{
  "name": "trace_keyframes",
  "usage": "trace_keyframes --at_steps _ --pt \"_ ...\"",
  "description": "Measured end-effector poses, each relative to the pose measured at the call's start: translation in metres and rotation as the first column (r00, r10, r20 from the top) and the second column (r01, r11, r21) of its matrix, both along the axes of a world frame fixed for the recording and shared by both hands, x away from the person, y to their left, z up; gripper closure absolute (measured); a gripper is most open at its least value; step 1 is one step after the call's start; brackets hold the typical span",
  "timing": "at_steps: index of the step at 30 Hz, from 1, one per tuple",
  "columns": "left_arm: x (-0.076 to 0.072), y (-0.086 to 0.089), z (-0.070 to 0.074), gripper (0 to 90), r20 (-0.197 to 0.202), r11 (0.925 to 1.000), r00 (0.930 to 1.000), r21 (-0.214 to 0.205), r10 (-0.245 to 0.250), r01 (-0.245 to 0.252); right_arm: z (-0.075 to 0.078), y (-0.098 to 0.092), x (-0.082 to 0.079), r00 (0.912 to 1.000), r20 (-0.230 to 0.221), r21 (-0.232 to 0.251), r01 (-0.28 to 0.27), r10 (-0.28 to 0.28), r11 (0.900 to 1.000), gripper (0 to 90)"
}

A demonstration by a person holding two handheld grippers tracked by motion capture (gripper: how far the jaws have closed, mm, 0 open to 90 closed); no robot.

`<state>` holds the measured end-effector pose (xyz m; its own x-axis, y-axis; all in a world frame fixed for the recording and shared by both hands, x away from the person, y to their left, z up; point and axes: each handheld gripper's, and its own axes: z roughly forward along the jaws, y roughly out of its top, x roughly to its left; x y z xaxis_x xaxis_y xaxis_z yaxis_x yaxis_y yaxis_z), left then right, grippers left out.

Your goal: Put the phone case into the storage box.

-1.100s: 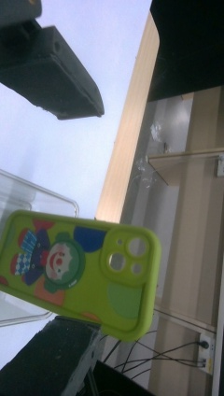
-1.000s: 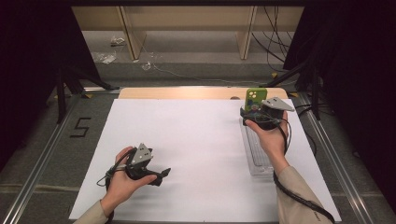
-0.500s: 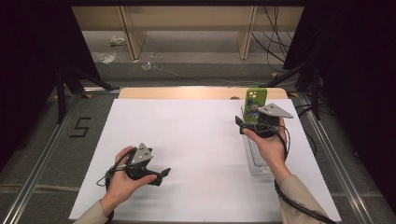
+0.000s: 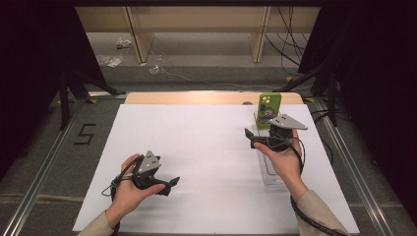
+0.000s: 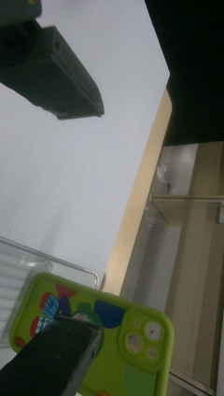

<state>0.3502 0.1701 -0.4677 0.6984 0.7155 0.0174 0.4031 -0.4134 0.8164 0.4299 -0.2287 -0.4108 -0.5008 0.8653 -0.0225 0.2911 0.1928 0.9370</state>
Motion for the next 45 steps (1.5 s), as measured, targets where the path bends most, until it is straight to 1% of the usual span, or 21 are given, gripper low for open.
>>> trace_keyframes --at_steps 7,21,32,45 --pt "0.000 0.000 0.000 0.8 0.002 1.0000 1.0000 -0.001 0.001 -0.001 0.001 0.001 -0.008 0.9998 0.005 -0.003 -0.021 0.021 0.9998 0.6" --pt "0.000 0.000 0.001 0.8 0.004 1.0000 1.0000 -0.003 0.004 -0.004 0.002 -0.004 -0.023 0.9994 0.010 -0.001 -0.033 0.033 0.9995 0.7" --pt "0.000 0.001 0.001 0.8 0.005 1.0000 1.0000 -0.003 0.006 -0.006 0.002 -0.006 -0.031 0.9991 0.013 -0.001 -0.041 0.041 0.9991 0.8" --pt "0.000 0.001 0.001 0.8 0.006 1.0000 1.0000 -0.003 0.007 -0.007 0.002 -0.008 -0.037 0.9982 0.019 -0.001 -0.058 0.058 0.9983 0.9"
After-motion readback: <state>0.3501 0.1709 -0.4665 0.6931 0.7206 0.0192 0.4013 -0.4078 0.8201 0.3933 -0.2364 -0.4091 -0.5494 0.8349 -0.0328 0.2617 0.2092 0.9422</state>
